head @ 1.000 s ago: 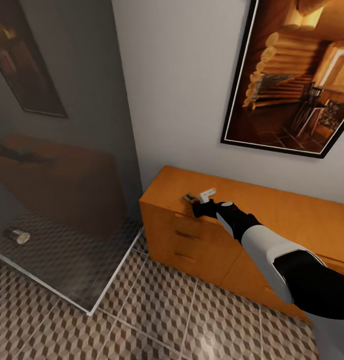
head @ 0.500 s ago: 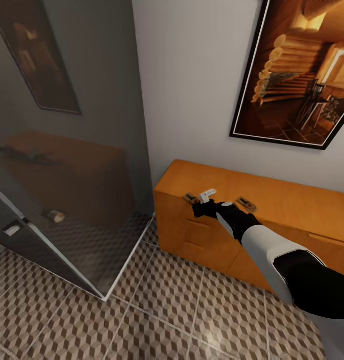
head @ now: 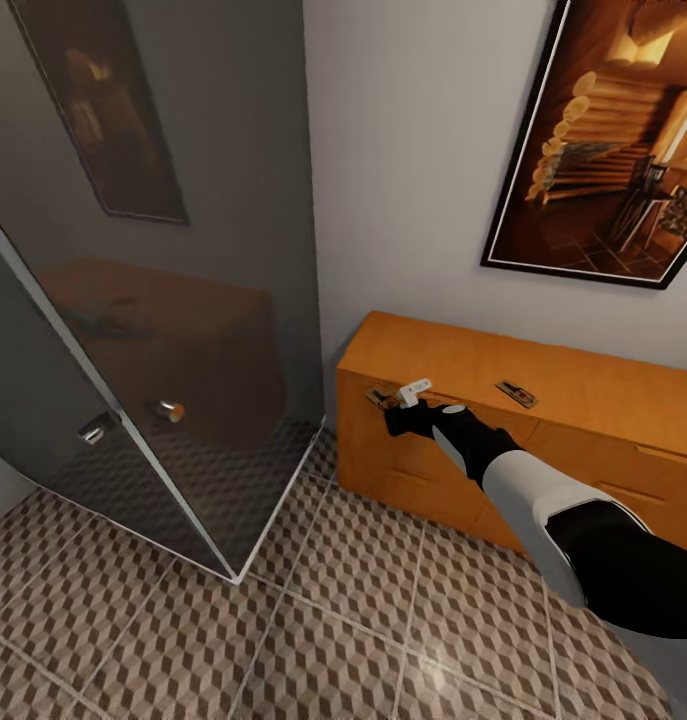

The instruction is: Take the four mousetraps from the cabinet in the bathroom and place them on the bathroom floor. Make sure all four end up on the same floor surface, and ensure that at least two of them are either under or directly next to the same bathroom sink.

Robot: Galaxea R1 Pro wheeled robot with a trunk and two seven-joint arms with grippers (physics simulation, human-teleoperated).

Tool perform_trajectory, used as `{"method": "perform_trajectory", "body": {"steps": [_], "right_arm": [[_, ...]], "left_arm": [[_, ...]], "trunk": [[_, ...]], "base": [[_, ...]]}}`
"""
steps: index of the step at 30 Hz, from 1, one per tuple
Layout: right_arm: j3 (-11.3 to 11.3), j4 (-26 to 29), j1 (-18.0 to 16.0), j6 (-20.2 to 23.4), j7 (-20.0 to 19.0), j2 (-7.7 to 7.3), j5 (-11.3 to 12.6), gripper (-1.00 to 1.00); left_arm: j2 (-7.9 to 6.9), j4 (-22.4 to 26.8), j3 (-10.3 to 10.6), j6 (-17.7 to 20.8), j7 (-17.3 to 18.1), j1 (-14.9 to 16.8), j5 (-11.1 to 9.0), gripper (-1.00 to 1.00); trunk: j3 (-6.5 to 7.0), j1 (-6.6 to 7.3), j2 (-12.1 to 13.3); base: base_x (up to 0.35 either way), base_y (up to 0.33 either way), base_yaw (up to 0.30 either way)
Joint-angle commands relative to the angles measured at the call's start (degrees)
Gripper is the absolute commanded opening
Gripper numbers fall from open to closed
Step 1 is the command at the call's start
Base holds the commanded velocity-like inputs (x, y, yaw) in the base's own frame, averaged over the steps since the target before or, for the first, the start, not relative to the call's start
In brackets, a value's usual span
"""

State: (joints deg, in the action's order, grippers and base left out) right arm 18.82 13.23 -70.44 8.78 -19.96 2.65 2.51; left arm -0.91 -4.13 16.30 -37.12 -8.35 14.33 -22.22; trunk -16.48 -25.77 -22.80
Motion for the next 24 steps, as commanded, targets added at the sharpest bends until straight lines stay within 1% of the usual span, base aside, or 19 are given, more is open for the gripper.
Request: {"method": "perform_trajectory", "body": {"steps": [1,13,16,17,18,20,21,23,24], "right_arm": [[0.16,0.05,-0.05,0.36,-0.08,-0.01,0.37,-1.00],[0.19,-0.43,-0.05,0.26,-0.16,-0.09,0.39,-1.00],[0.27,-3.11,-0.05,-0.46,-0.16,-0.10,0.39,-1.00],[0.29,-5.51,-0.05,-1.58,-0.16,-0.07,0.39,-1.00],[0.31,-8.01,-0.02,-3.72,-0.15,-0.05,0.39,-1.00],[0.32,-9.68,0.35,-6.66,-0.12,-0.07,0.39,-1.00],[0.32,-10.66,1.73,-9.74,0.01,-0.10,0.39,-1.00],[0.33,-11.25,4.27,-12.47,0.38,-0.15,0.35,-1.00],[0.33,-11.60,7.49,-14.68,1.17,-0.24,0.33,-1.00]], "left_arm": [[0.03,-0.17,0.49,-0.23,-0.27,0.08,-0.10,1.00],[0.03,-0.17,0.49,-0.23,-0.27,0.08,-0.10,1.00],[0.03,-0.17,0.49,-0.23,-0.27,0.08,-0.10,1.00],[0.03,-0.17,0.49,-0.23,-0.27,0.08,-0.10,1.00],[0.03,-0.17,0.49,-0.23,-0.27,0.08,-0.10,1.00],[0.03,-0.17,0.49,-0.23,-0.27,0.08,-0.10,1.00],[0.03,-0.17,0.49,-0.23,-0.27,0.08,-0.10,1.00],[0.03,-0.17,0.49,-0.23,-0.27,0.08,-0.10,1.00],[0.03,-0.17,0.49,-0.23,-0.27,0.08,-0.10,1.00]], "trunk": [[-0.11,-0.02,-0.12],[-0.11,-0.02,-0.12],[-0.11,-0.02,-0.12],[-0.11,-0.02,-0.12],[-0.11,-0.02,-0.12],[-0.11,-0.02,-0.12],[-0.11,-0.02,-0.12],[-0.11,-0.02,-0.12],[-0.11,-0.02,-0.12]], "base": [[-0.157,0.254,0.000],[-0.155,0.252,0.000],[-0.077,0.160,0.000],[-0.035,0.077,0.000],[-0.023,0.050,0.000],[-0.016,0.036,0.000],[-0.009,0.020,0.000],[-0.007,0.015,0.000],[-0.004,0.008,0.000]]}}
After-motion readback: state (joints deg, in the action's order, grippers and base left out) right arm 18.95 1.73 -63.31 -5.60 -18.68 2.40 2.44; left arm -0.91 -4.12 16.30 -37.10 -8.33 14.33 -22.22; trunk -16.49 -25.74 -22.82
